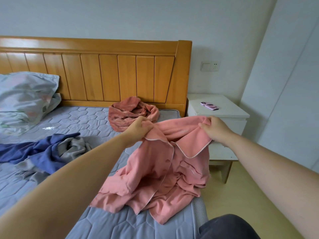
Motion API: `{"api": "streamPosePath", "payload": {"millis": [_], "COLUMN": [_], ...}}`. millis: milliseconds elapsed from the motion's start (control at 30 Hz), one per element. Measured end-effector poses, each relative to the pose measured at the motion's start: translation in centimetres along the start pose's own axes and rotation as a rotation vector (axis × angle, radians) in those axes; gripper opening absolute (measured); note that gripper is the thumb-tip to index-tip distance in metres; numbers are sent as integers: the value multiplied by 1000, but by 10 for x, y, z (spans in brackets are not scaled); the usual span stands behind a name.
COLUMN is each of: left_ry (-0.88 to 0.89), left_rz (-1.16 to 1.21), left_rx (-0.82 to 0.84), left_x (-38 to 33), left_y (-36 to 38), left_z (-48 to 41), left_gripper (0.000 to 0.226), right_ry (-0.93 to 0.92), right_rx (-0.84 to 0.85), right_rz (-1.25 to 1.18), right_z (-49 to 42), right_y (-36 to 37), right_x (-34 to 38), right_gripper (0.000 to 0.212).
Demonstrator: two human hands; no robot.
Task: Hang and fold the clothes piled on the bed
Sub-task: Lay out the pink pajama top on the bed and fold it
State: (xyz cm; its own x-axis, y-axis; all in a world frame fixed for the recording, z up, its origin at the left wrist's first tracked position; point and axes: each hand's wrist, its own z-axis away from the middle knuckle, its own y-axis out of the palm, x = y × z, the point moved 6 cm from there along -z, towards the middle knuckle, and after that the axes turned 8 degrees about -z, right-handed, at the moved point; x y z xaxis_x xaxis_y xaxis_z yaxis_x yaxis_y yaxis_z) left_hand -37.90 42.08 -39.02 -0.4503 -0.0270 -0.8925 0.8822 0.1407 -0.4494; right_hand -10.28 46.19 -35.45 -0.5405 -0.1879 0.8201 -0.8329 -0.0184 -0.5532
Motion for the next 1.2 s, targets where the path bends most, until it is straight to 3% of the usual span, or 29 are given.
{"api": "streamPosePath", "payload": {"millis": [100,167,233,300,433,500,567,700,900,967,1067,1200], "left_ry": [-44,-59,-18,101,85,70,53,108,226,203,136,114], "left_rz": [149,84,-121,-363,-512,-488,-453,-490,-561,-598,-614,-625], "left_rx": [274,514,645,671,383,256,185,142,-61,-137,-225,-338], "left_x": [2,5,4,3,5,5,5,-3,-12,-19,-42,-102], "left_y": [13,25,32,32,7,-6,-13,-14,-22,-33,-55,-94], "left_z": [3,9,17,17,0,-6,-10,-9,-13,-17,-23,-22], "left_gripper": [65,85,86,60,19,18,23,29,26,16,21,11], "right_ry": [30,35,30,31,134,218,239,165,49,-8,-79,-149], "right_rx": [-38,-34,-7,48,209,306,319,127,-104,-172,-304,-434], "right_rz": [-68,-102,-83,-64,-225,-353,-274,109,-119,-92,19,-23], "right_z": [-2,-3,-2,-2,1,5,6,4,0,0,-1,-9], "right_y": [0,4,7,11,15,20,20,10,7,4,-7,-36], "right_x": [-1,-2,0,-3,-15,-19,-21,-10,7,15,37,96], "right_gripper": [26,26,26,29,41,54,55,17,32,38,39,35]}}
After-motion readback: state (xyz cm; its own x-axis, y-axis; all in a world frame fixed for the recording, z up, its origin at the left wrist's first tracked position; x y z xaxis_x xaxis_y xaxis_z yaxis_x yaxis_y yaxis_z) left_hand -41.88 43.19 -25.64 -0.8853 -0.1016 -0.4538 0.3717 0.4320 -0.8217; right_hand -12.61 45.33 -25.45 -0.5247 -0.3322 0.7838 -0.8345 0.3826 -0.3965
